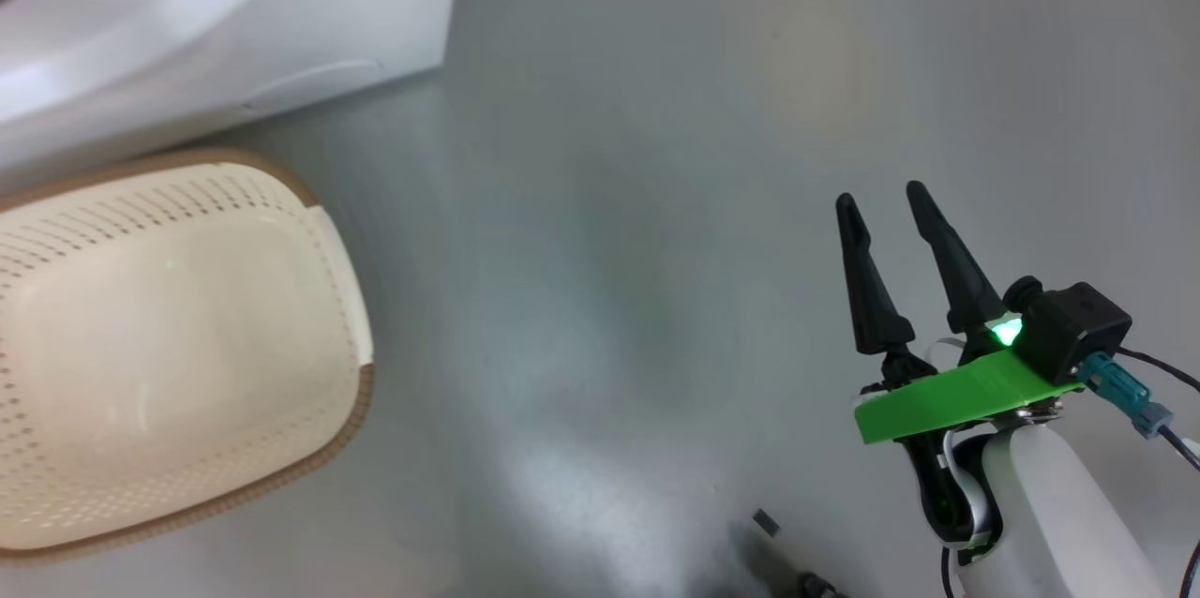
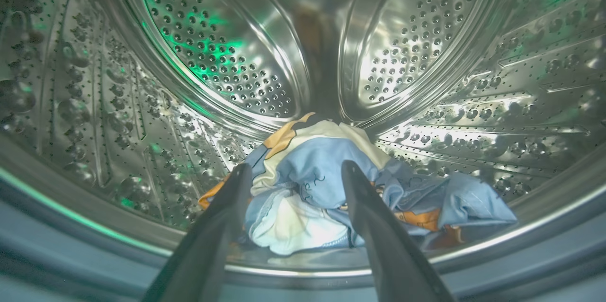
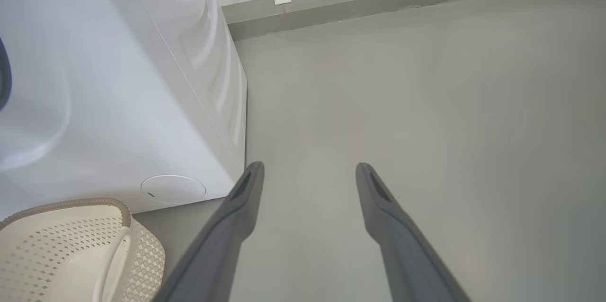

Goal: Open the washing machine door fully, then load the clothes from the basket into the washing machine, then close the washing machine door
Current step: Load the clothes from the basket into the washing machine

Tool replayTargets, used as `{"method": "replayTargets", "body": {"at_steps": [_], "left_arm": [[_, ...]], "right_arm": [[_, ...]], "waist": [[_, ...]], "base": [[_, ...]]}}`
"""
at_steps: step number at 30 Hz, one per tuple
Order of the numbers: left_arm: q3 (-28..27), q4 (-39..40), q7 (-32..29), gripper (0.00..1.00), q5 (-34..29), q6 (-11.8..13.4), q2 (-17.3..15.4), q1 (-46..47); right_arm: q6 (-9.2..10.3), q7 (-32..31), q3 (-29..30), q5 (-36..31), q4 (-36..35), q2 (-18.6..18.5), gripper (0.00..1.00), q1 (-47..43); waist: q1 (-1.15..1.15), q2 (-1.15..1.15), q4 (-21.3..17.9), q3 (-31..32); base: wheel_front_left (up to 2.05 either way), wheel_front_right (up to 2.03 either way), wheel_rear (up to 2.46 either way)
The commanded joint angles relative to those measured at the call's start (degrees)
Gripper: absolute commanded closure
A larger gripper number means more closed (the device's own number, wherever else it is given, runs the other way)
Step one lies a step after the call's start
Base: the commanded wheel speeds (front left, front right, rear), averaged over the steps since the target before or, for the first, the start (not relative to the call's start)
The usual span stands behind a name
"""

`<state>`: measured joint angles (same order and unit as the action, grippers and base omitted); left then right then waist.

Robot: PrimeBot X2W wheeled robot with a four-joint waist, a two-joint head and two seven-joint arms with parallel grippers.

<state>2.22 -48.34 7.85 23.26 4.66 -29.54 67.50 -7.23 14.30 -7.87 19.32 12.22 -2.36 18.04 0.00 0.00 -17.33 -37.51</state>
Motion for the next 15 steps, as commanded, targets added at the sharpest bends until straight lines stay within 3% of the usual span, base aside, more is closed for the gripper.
{"method": "replayTargets", "body": {"at_steps": [1, 9, 15], "left_arm": [[-1.3, 1.1, 1.2, 0.0, 0.7, 0.0, -2.2, -2.4], [-1.9, 2.2, 5.7, 0.0, 2.6, -0.5, 2.5, -13.2], [-1.1, 9.1, 7.0, 0.0, 1.7, 0.4, 8.1, -24.2]], "right_arm": [[-0.25, 0.7, -0.4, -1.1, -0.7, -0.5, 0.0, -2.0], [-0.25, -0.8, 2.1, -3.6, -0.8, -0.5, 0.0, -4.2], [-0.25, -3.5, 4.3, -5.7, -2.7, -0.5, 0.0, -7.5]], "waist": [[0.0, 0.0, 2.8, 3.8], [0.0, 0.0, 5.9, 9.9], [0.0, 0.0, 8.8, 15.3]], "base": [[0.0, 0.0, 0.0], [0.0, 0.0, 0.0], [0.0, 0.0, 0.0]]}}
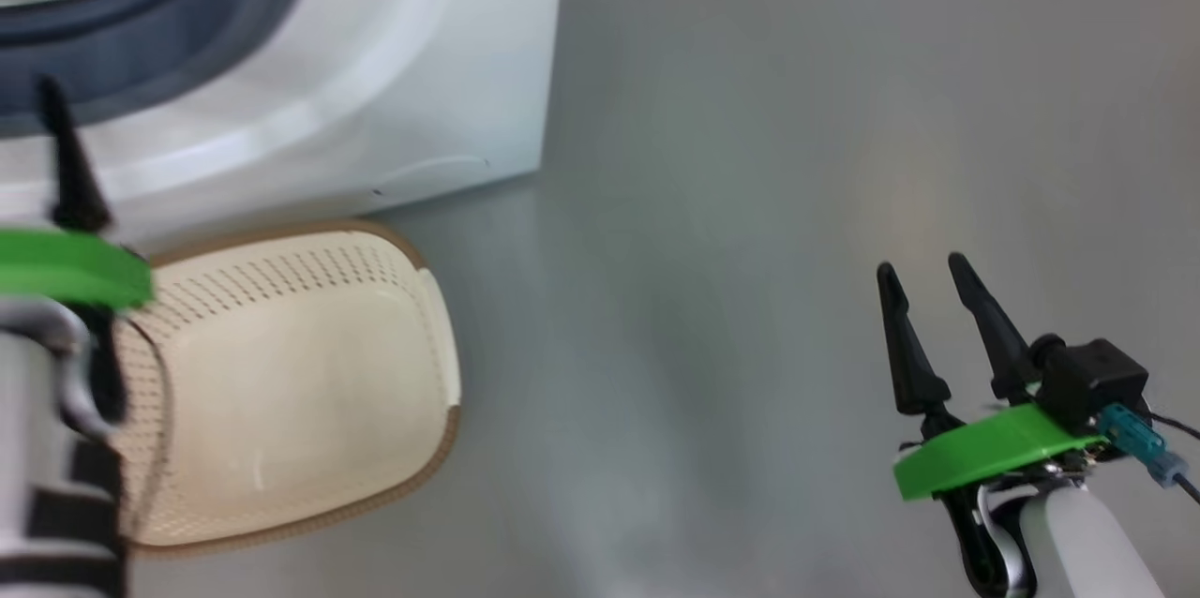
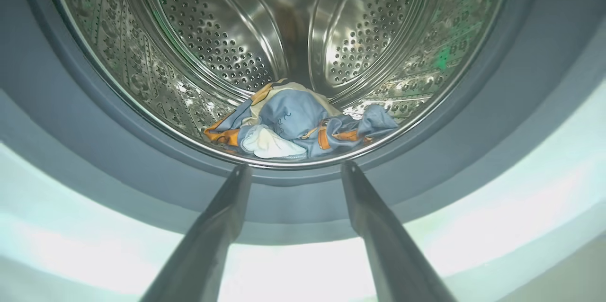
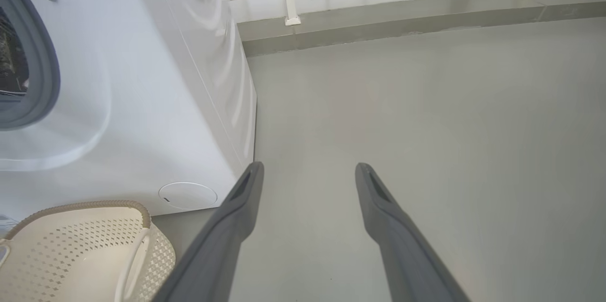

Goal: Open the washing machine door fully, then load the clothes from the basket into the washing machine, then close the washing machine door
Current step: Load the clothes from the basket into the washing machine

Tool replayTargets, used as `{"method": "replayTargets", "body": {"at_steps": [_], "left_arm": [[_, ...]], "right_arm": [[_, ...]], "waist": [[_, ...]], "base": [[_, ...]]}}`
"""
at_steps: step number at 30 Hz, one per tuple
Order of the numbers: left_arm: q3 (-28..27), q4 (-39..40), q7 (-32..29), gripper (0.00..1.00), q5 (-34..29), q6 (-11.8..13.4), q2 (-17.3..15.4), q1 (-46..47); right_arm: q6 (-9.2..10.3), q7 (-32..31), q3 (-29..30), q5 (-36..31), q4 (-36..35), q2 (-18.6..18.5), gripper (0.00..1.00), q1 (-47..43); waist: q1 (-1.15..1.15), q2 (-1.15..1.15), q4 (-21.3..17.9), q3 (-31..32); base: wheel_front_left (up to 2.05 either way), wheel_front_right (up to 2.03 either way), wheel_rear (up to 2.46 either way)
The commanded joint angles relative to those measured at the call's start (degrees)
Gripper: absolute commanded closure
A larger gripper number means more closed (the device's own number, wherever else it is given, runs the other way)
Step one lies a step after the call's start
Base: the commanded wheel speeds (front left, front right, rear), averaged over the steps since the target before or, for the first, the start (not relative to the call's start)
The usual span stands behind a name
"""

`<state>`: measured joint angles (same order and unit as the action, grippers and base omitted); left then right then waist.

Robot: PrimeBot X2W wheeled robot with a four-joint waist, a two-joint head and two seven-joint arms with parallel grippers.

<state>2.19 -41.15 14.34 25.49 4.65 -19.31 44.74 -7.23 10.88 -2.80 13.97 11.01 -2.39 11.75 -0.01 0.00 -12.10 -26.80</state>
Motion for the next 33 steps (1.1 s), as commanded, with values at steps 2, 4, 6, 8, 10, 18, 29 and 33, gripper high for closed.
{"method": "replayTargets", "body": {"at_steps": [2, 4, 6, 8, 10, 18, 29, 33], "left_arm": [[-0.8, 5.3, 0.6, 0.0, -1.2, 1.2, -0.4, -5.2], [-0.8, 9.4, 0.6, 0.0, -2.1, 2.0, 1.2, -9.3], [-0.7, 13.5, 0.6, 0.0, -2.9, 2.8, 2.7, -13.4], [-0.6, 17.0, 0.6, 0.0, -3.6, 3.6, 4.2, -17.5], [-0.3, 20.2, 0.6, 0.0, -4.3, 4.2, 5.5, -21.3], [1.4, 29.0, 0.6, 0.0, -6.9, 5.7, 9.3, -35.2], [2.4, 32.9, 0.7, 0.0, -7.7, 6.6, 10.6, -44.1], [2.9, 33.5, 0.6, 0.0, -7.9, 7.0, 10.8, -45.7]], "right_arm": [[-0.25, -1.1, -0.1, -1.0, -2.5, -0.5, 0.0, -2.3], [-0.25, -2.2, 0.4, -1.6, -3.4, -0.5, 0.0, -3.5], [-0.25, -3.2, 1.0, -2.1, -4.4, -0.5, 0.0, -4.6], [-0.25, -4.2, 1.7, -2.5, -5.3, -0.6, 0.0, -5.8], [-0.25, -5.1, 2.4, -2.9, -6.2, -0.8, 0.0, -7.0], [-0.25, -9.1, 4.4, -4.2, -10.1, -1.5, 0.0, -11.6], [-0.25, -10.9, 4.7, -5.4, -12.5, -1.5, 0.0, -14.8], [-0.25, -11.0, 4.7, -5.5, -12.4, -1.3, 0.0, -15.7]], "waist": [[0.01, 0.0, 4.5, 6.2], [0.01, 0.0, 5.2, 7.8], [0.01, 0.0, 6.0, 9.3], [0.01, 0.0, 6.8, 10.9], [0.01, 0.0, 7.6, 12.2], [0.01, 0.0, 11.3, 18.3], [0.01, 0.0, 12.6, 23.0], [0.01, 0.0, 12.6, 24.5]], "base": [[0.0, 0.0, 0.0], [0.0, 0.0, 0.0], [0.0, 0.0, 0.0], [0.0, 0.0, 0.0], [0.0, 0.0, 0.0], [0.0, 0.0, 0.0], [0.0, 0.0, 0.0], [0.0, 0.0, 0.0]]}}
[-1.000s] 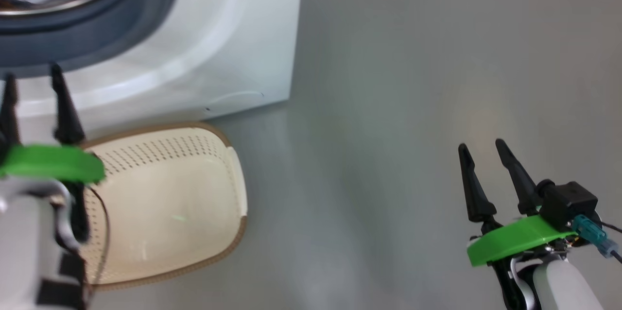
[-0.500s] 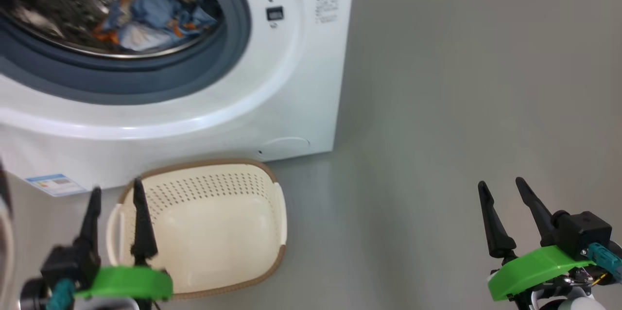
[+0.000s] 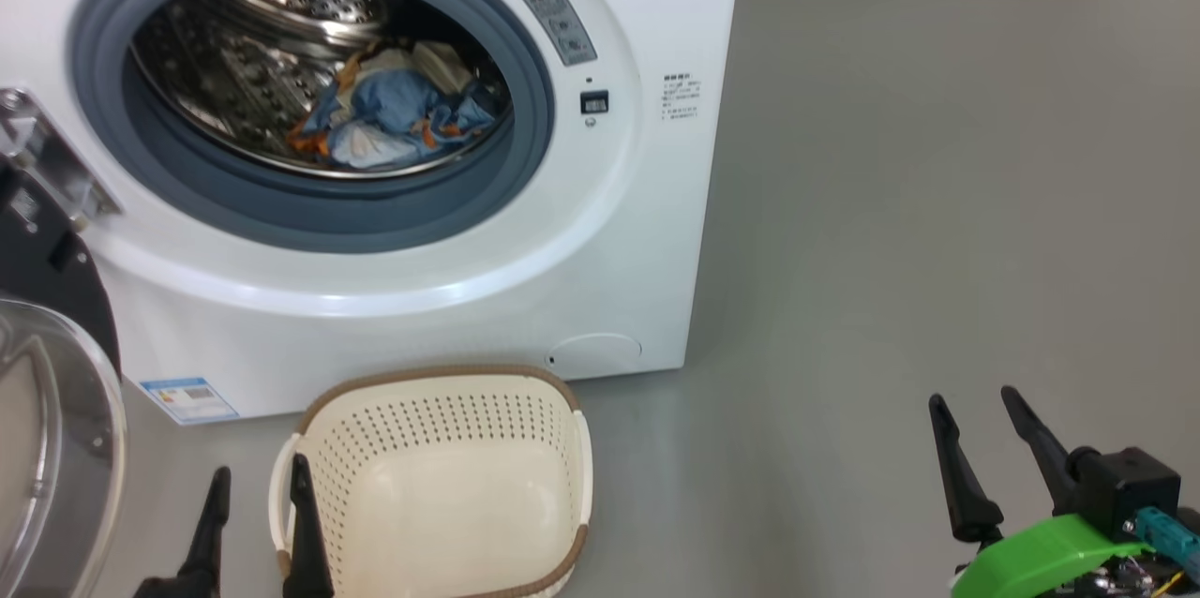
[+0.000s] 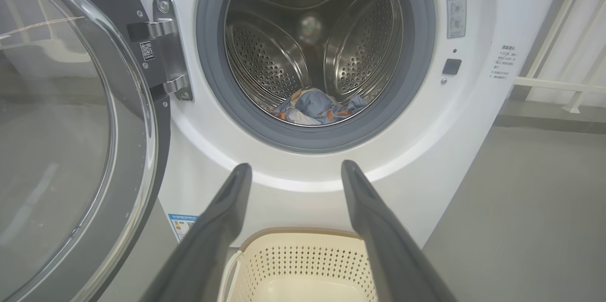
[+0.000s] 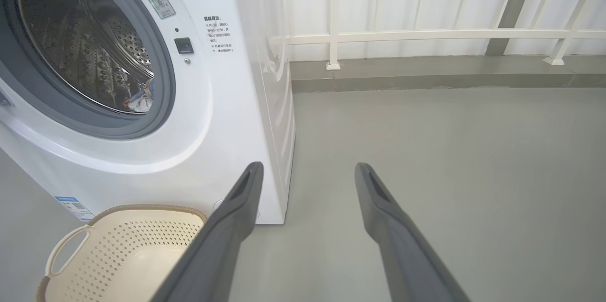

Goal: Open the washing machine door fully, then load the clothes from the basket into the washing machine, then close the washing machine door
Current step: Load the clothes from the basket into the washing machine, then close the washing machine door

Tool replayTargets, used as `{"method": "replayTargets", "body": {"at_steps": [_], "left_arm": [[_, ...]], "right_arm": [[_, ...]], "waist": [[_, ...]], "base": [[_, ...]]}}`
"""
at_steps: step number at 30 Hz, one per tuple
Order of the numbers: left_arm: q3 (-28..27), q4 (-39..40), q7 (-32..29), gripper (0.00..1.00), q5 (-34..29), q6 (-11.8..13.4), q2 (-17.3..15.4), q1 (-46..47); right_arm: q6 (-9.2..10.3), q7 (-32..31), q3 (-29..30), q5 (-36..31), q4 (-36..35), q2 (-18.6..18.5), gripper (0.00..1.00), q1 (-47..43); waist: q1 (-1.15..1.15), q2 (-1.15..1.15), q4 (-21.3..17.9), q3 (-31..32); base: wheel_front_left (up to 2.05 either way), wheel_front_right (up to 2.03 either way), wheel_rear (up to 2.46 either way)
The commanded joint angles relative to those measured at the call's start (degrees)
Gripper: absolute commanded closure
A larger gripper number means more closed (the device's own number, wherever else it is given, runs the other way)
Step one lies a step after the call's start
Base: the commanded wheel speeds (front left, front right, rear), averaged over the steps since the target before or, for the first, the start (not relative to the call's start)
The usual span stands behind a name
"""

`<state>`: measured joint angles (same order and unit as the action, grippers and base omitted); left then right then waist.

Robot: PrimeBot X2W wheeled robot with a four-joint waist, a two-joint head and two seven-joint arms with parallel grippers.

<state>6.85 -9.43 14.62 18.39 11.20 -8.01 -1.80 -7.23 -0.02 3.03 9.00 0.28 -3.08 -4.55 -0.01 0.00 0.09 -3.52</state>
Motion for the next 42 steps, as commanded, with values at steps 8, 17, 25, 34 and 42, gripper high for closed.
{"method": "replayTargets", "body": {"at_steps": [8, 17, 25, 34, 42], "left_arm": [[-1.1, 3.2, -0.8, 0.0, -1.0, 1.3, -0.7, -2.3], [-0.7, 4.1, -1.2, 0.0, -0.5, 1.4, -0.7, -2.9], [0.0, 4.5, -1.1, 0.0, -0.2, 0.9, -1.0, -2.6], [0.6, 3.1, -0.9, 0.0, -0.3, 0.5, -1.2, -1.5], [1.3, 2.9, -1.1, 0.0, -0.9, 1.3, -1.5, -1.6]], "right_arm": [[-0.25, -0.3, -1.1, -0.8, -1.8, -0.1, 0.0, -1.5], [-0.25, -0.6, -1.0, -1.3, -2.3, 0.1, 0.0, -1.8], [-0.25, -0.4, -1.1, -1.2, -2.3, 0.2, 0.0, -2.0], [-0.25, -0.4, -1.2, -0.8, -2.2, 0.2, 0.0, -2.0], [-0.25, -0.1, -1.3, -0.1, -1.9, 0.2, 0.0, -2.1]], "waist": [[0.01, 0.0, 0.2, 3.8], [0.01, 0.0, 0.1, 4.5], [0.01, 0.0, 0.1, 4.4], [0.01, 0.0, 0.5, 4.3], [0.01, 0.0, 0.5, 4.4]], "base": [[0.0, 0.0, 0.0], [0.0, 0.0, 0.0], [0.0, 0.0, 0.0], [0.0, 0.0, 0.0], [-0.08, 0.08, 0.0]]}}
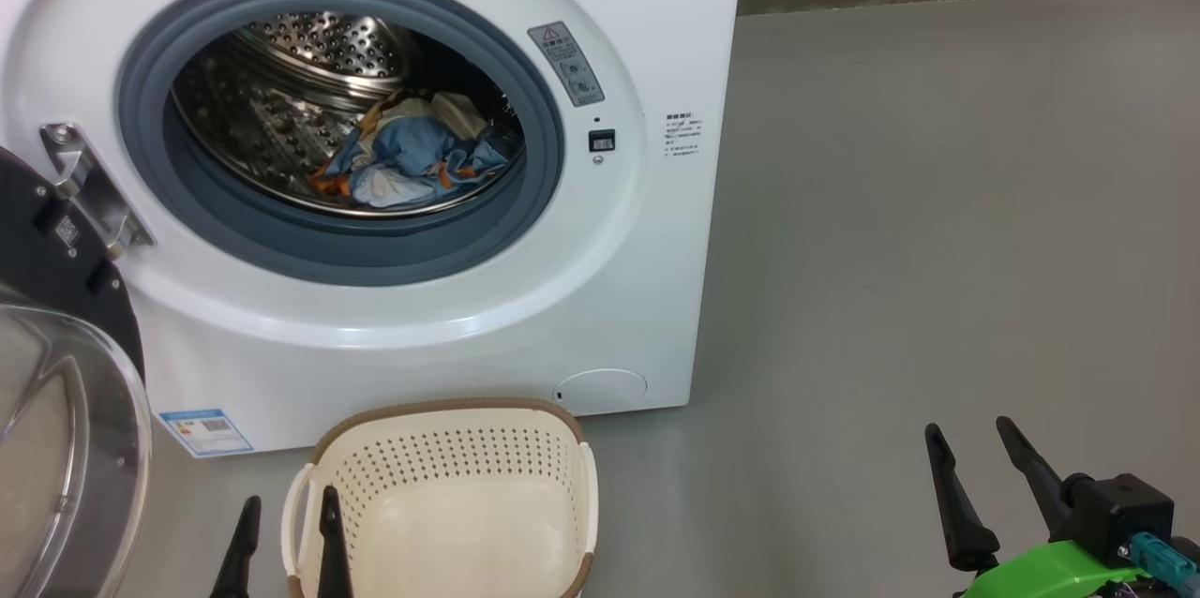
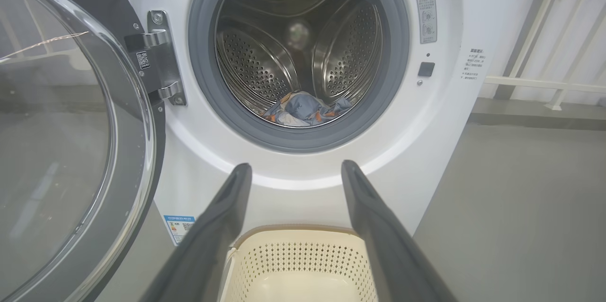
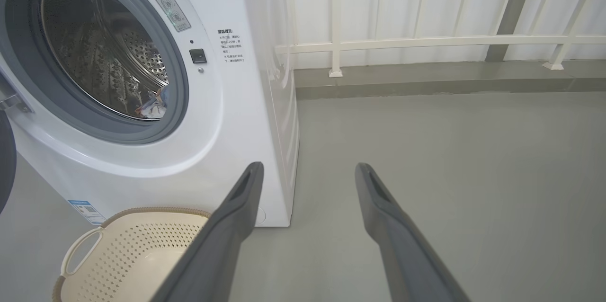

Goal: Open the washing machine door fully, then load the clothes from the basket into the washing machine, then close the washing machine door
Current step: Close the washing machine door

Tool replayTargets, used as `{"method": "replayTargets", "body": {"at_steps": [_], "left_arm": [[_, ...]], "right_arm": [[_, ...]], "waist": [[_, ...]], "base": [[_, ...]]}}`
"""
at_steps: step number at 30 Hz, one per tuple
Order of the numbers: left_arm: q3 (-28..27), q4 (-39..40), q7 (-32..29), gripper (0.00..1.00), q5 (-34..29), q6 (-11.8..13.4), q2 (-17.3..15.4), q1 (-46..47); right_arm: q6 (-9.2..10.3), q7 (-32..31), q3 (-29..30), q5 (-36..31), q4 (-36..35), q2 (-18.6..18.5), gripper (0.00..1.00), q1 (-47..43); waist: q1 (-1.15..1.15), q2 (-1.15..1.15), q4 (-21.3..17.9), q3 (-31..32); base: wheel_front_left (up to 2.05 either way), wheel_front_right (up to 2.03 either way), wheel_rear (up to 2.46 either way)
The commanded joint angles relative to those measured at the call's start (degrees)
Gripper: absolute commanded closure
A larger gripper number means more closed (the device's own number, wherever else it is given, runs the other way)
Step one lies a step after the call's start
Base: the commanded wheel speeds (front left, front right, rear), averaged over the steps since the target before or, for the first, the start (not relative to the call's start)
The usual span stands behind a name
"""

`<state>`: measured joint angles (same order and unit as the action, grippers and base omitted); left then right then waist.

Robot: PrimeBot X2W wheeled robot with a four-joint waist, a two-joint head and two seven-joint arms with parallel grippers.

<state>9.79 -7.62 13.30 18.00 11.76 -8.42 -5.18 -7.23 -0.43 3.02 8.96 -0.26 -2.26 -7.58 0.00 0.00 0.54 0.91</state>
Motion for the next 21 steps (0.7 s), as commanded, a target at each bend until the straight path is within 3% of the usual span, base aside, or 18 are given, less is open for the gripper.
{"method": "replayTargets", "body": {"at_steps": [1, 21], "left_arm": [[-1.6, 1.1, 0.3, 0.0, -0.6, 0.8, -1.1, 1.8], [-0.4, 1.4, 0.3, 0.0, 0.0, -0.1, -1.9, 1.4]], "right_arm": [[-0.25, 0.3, -1.3, 0.0, -1.4, -0.6, 0.0, 0.9], [-0.25, 0.4, -1.1, 0.3, -1.3, -0.6, 0.0, 1.0]], "waist": [[0.0, 0.0, 0.1, 0.0], [0.0, 0.0, 1.3, -0.2]], "base": [[-0.48, 0.48, 0.0], [-1.09, 1.09, 0.0]]}}
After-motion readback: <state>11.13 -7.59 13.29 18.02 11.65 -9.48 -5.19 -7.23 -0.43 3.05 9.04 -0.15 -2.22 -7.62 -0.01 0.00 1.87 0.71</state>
